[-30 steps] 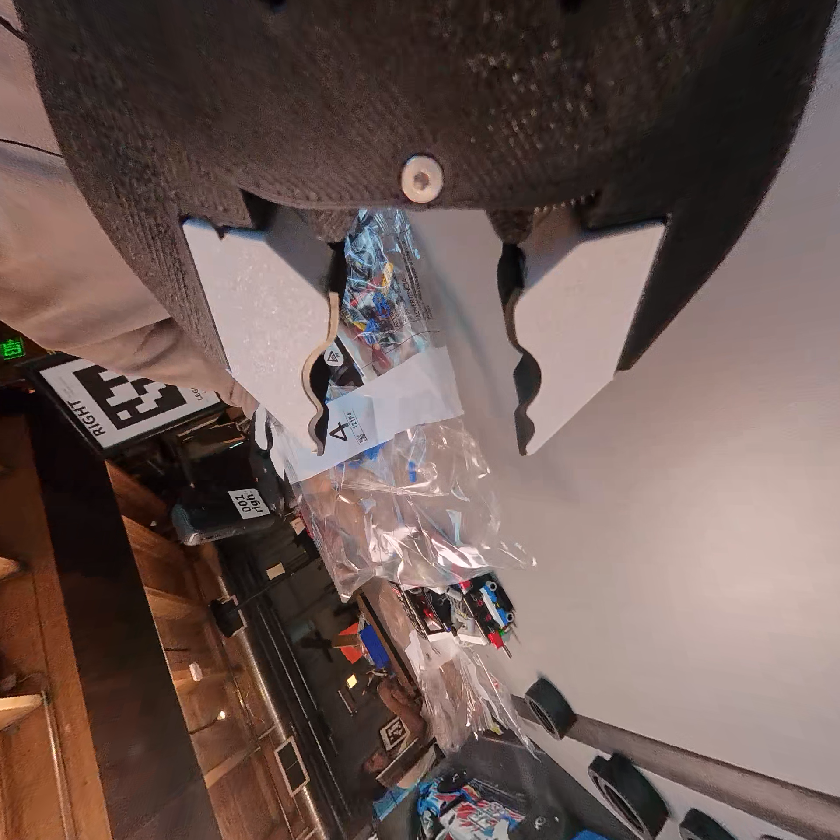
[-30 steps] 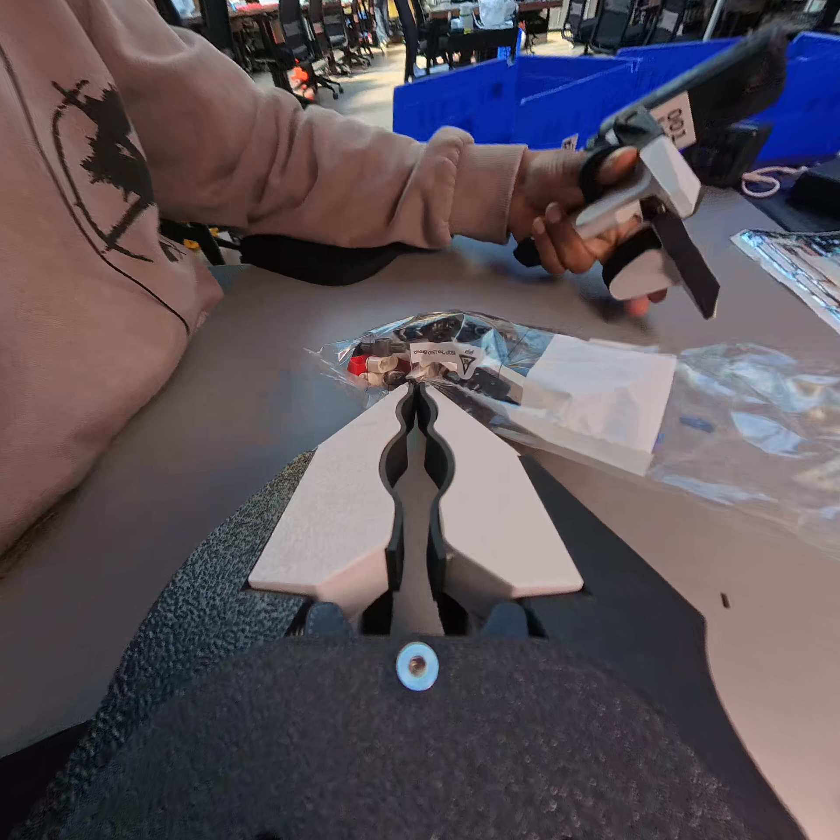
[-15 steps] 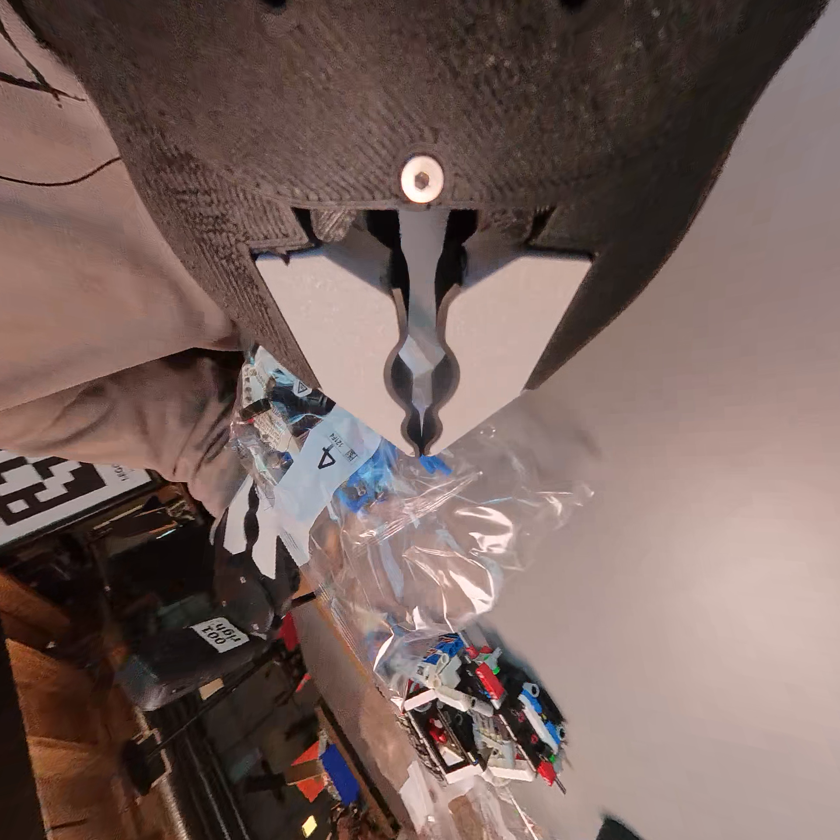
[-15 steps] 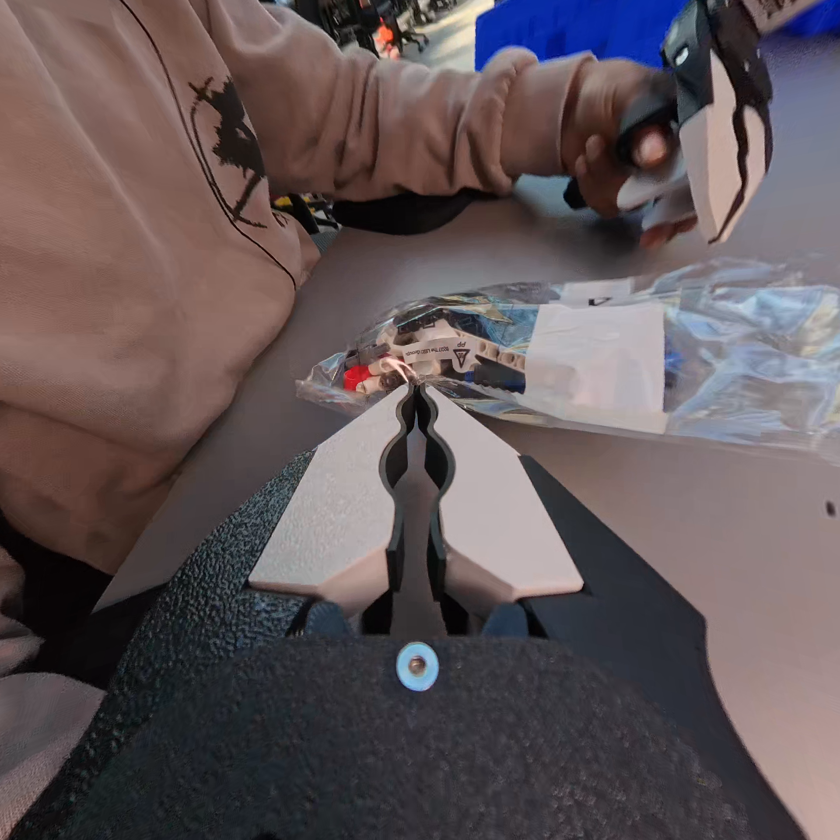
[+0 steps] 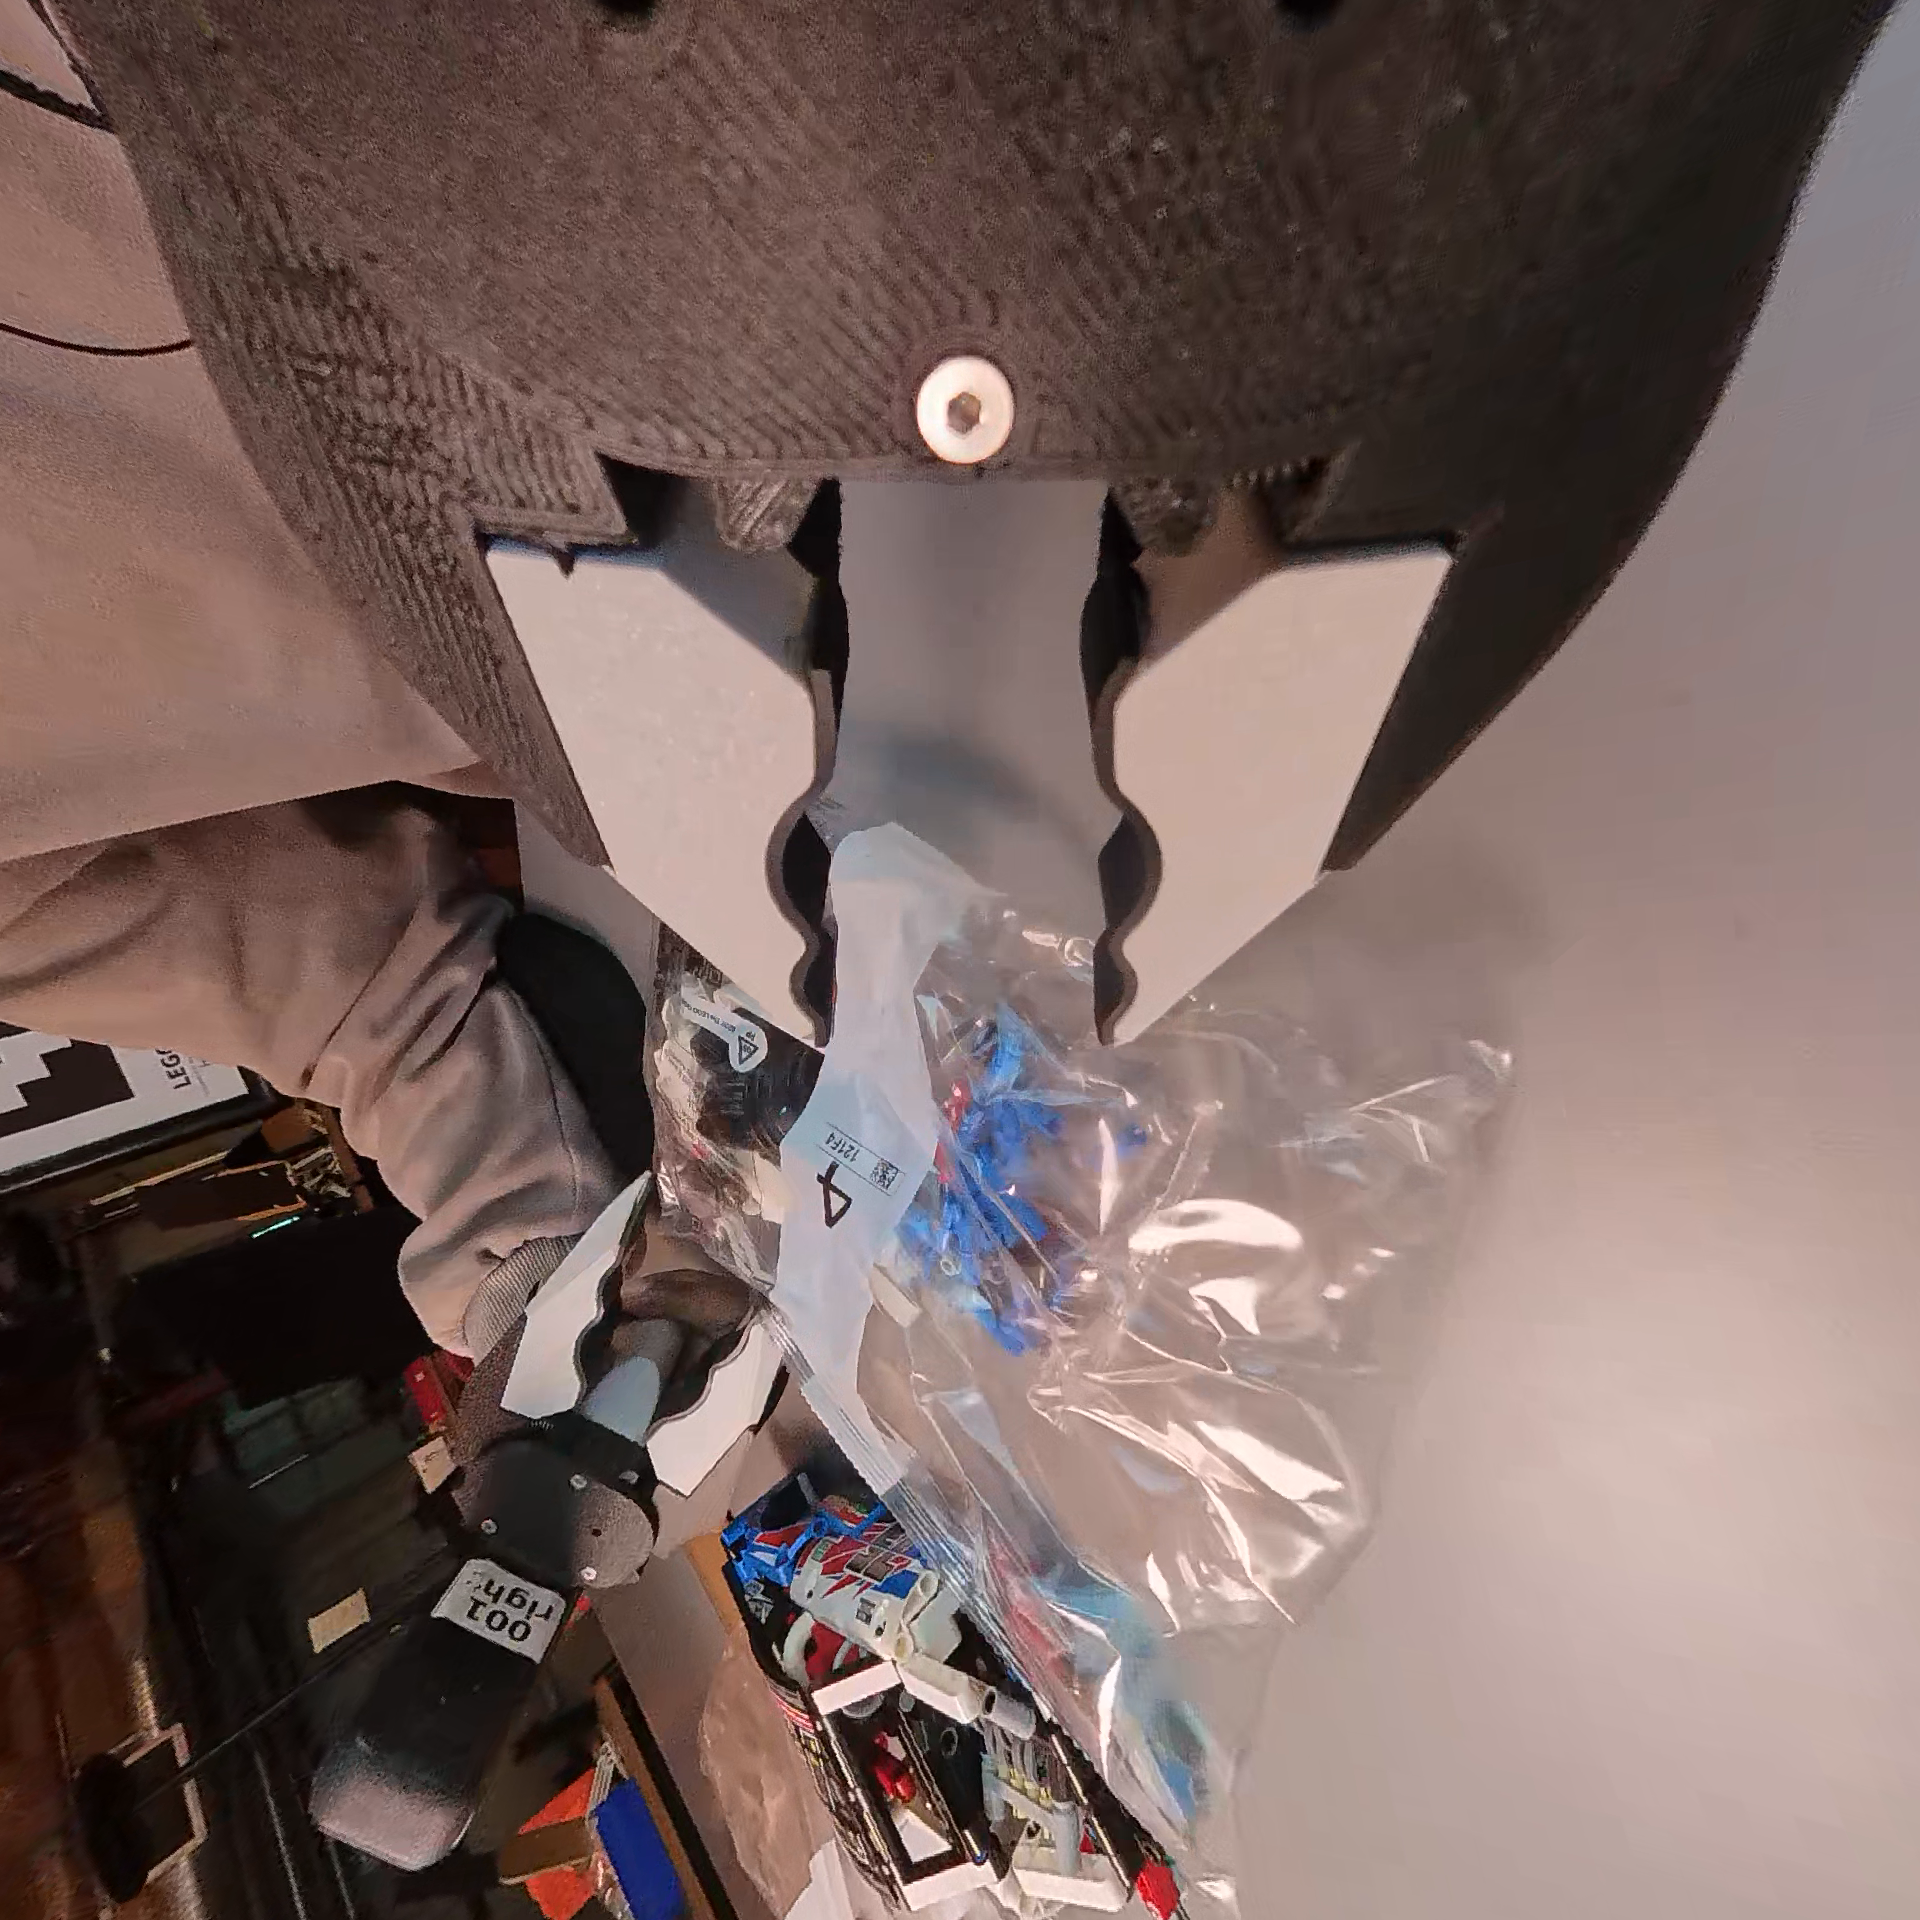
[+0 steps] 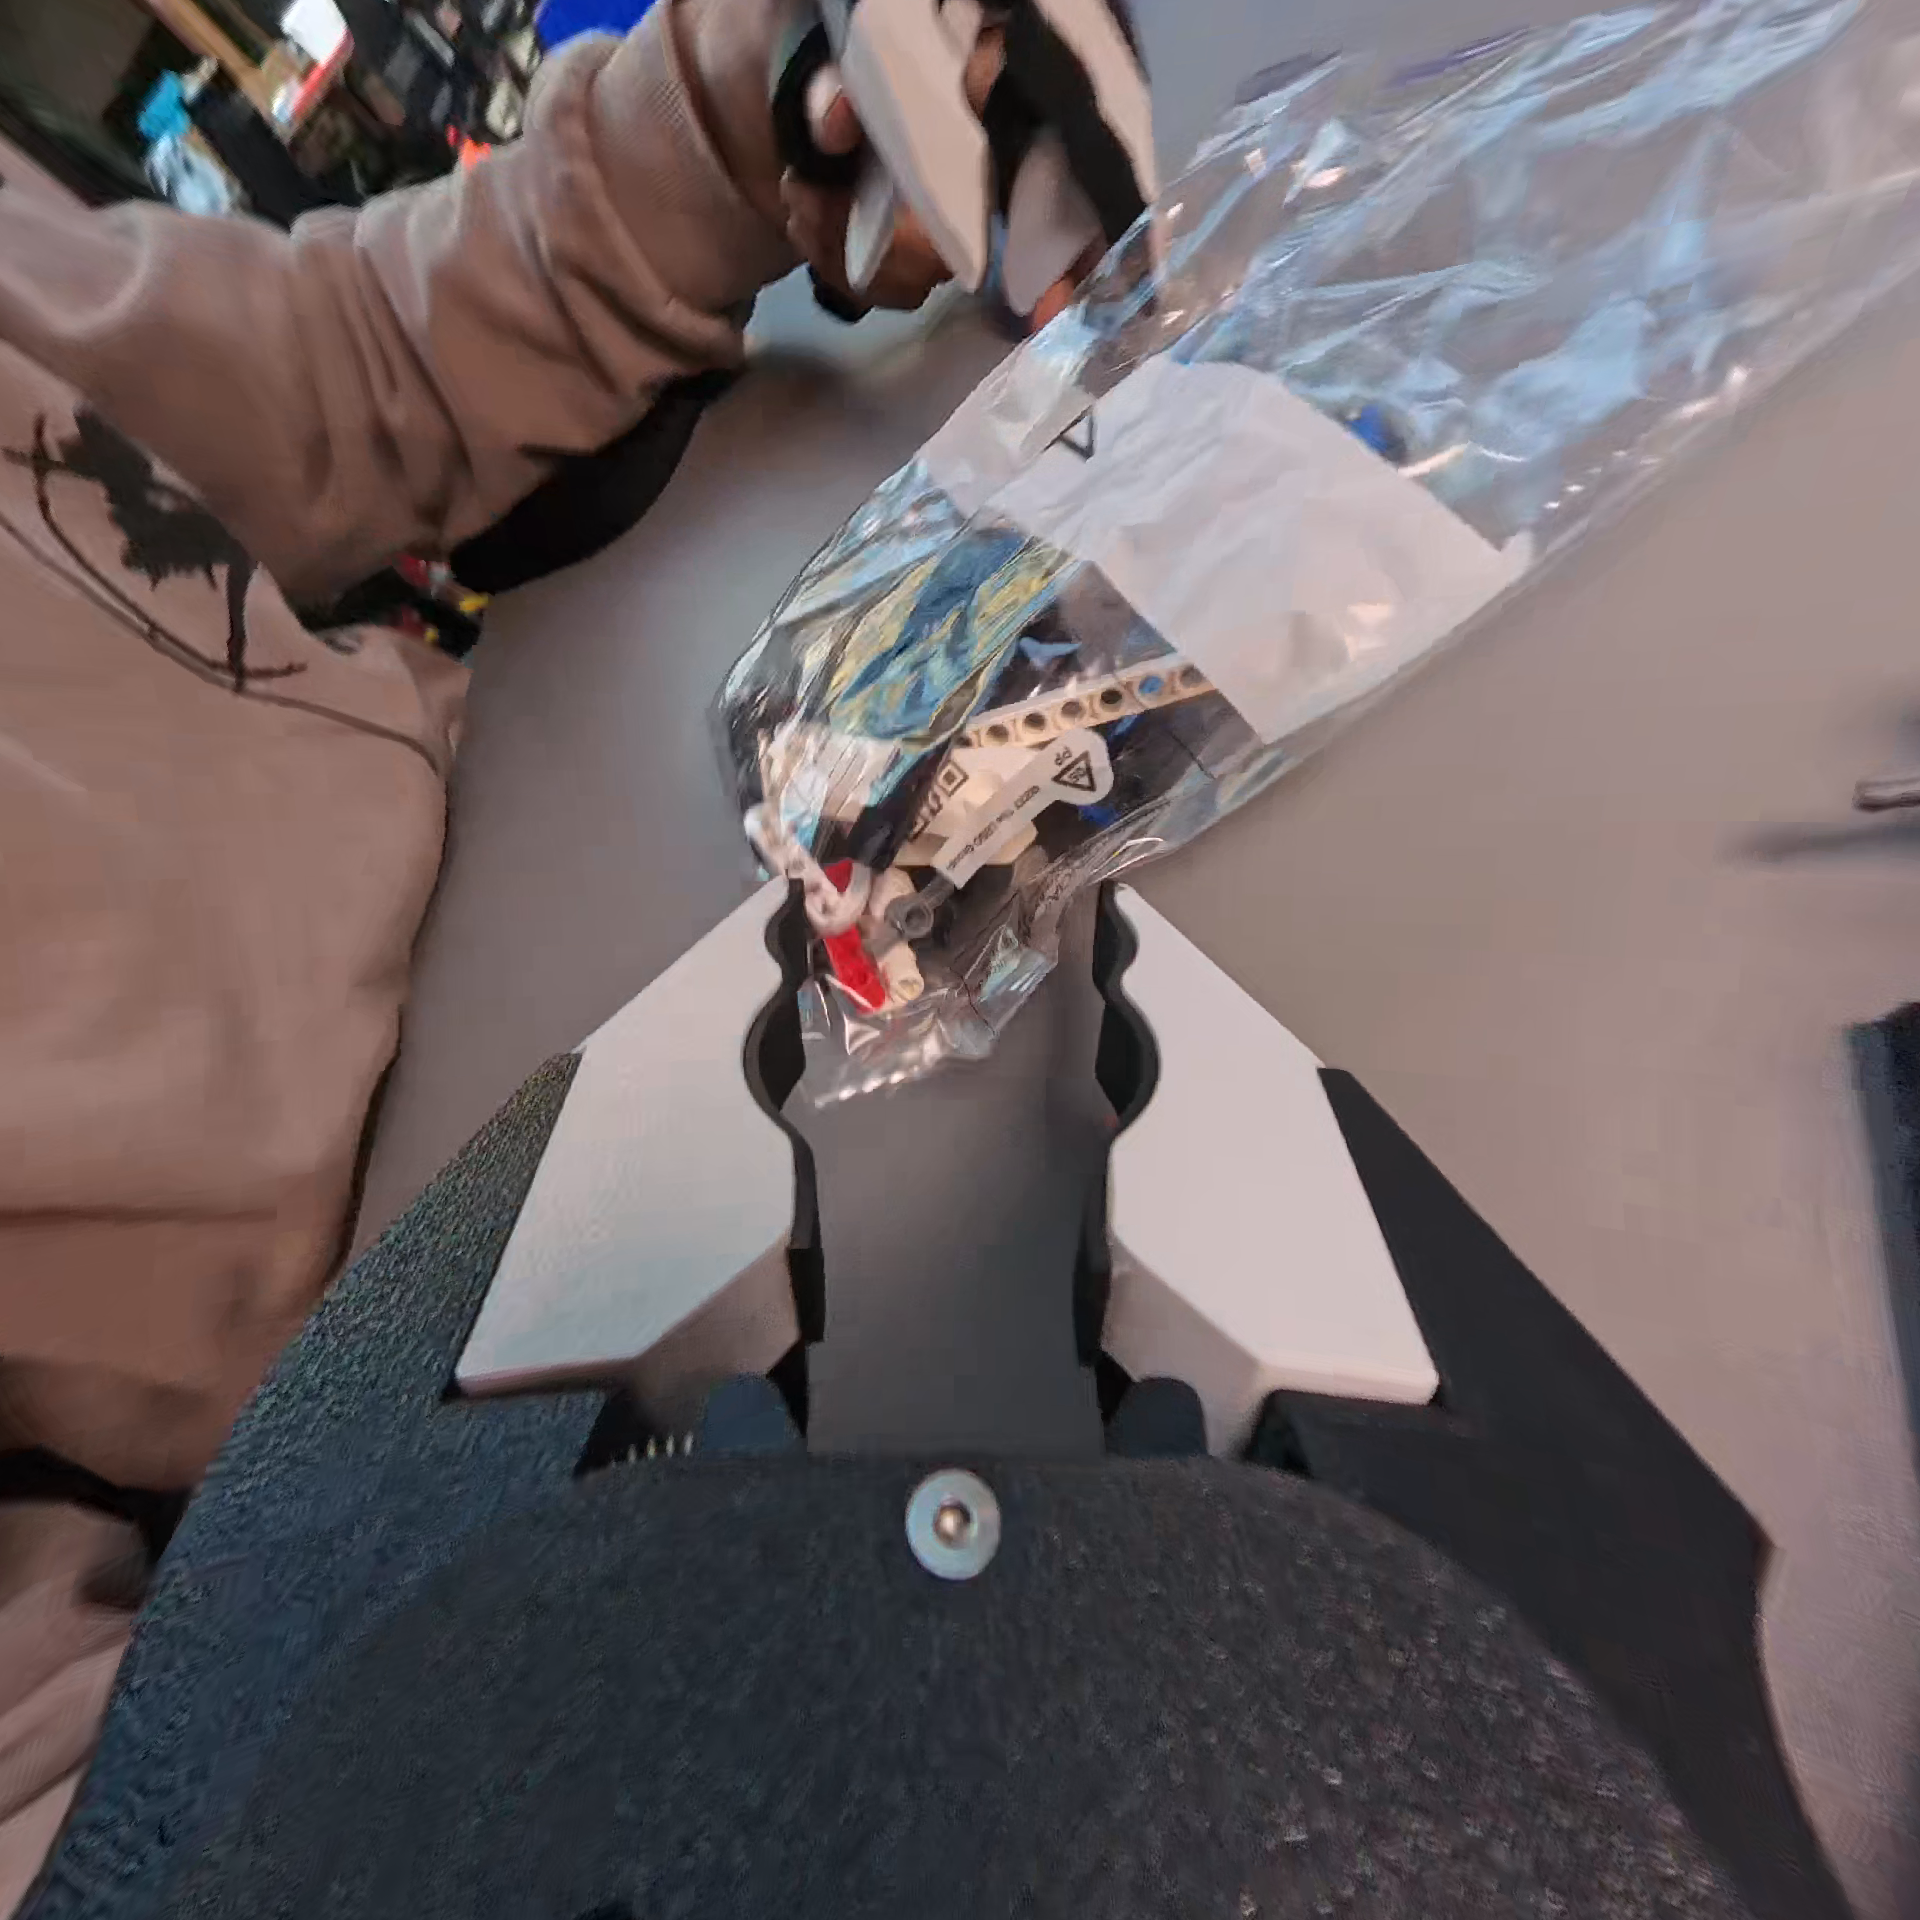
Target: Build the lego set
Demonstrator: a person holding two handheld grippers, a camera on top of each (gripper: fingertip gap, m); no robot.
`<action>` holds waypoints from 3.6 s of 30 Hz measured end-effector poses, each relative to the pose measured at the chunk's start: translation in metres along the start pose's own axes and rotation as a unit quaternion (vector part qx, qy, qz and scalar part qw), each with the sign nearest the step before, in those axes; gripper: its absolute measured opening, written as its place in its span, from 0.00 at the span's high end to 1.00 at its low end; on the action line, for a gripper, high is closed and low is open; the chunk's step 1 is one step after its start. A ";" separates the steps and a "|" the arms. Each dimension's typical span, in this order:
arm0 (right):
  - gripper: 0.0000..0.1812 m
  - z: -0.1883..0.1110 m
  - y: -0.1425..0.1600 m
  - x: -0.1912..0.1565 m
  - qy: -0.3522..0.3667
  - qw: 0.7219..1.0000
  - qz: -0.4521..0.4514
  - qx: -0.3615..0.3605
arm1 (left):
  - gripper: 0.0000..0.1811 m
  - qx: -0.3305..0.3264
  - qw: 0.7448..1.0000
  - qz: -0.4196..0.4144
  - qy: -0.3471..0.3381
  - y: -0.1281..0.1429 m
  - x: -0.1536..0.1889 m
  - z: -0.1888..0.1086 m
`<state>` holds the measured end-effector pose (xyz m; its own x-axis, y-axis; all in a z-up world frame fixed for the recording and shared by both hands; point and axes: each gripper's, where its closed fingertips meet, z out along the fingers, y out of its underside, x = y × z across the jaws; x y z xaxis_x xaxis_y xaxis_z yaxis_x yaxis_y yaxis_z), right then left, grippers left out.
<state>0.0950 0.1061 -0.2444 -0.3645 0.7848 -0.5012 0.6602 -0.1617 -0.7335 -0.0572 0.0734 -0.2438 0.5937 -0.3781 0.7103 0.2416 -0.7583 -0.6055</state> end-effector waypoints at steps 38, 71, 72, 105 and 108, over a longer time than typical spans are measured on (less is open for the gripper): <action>0.99 -0.006 -0.056 -0.051 -0.027 0.977 -0.175 0.118 | 1.00 0.124 0.940 0.282 0.142 -0.030 0.115 -0.066; 1.00 -0.009 -0.144 -0.068 -0.043 0.938 -0.266 0.220 | 0.92 0.165 0.920 0.351 0.055 -0.060 0.150 -0.125; 1.00 -0.011 -0.143 -0.069 -0.043 0.938 -0.266 0.221 | 0.93 0.169 0.921 0.347 0.048 -0.064 0.151 -0.125; 1.00 -0.034 -0.179 -0.065 0.010 0.917 -0.261 0.303 | 1.00 0.163 0.906 0.391 0.002 -0.067 0.158 -0.129; 1.00 -0.043 -0.178 -0.073 -0.021 0.909 -0.276 0.311 | 1.00 0.139 0.900 0.413 -0.016 -0.062 0.151 -0.130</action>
<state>0.0324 0.1031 -0.0572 -0.5615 0.8274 0.0137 -0.1248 -0.0682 -0.9898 -0.0828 -0.0057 -0.0522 0.6798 -0.7328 -0.0317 -0.1132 -0.0621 -0.9916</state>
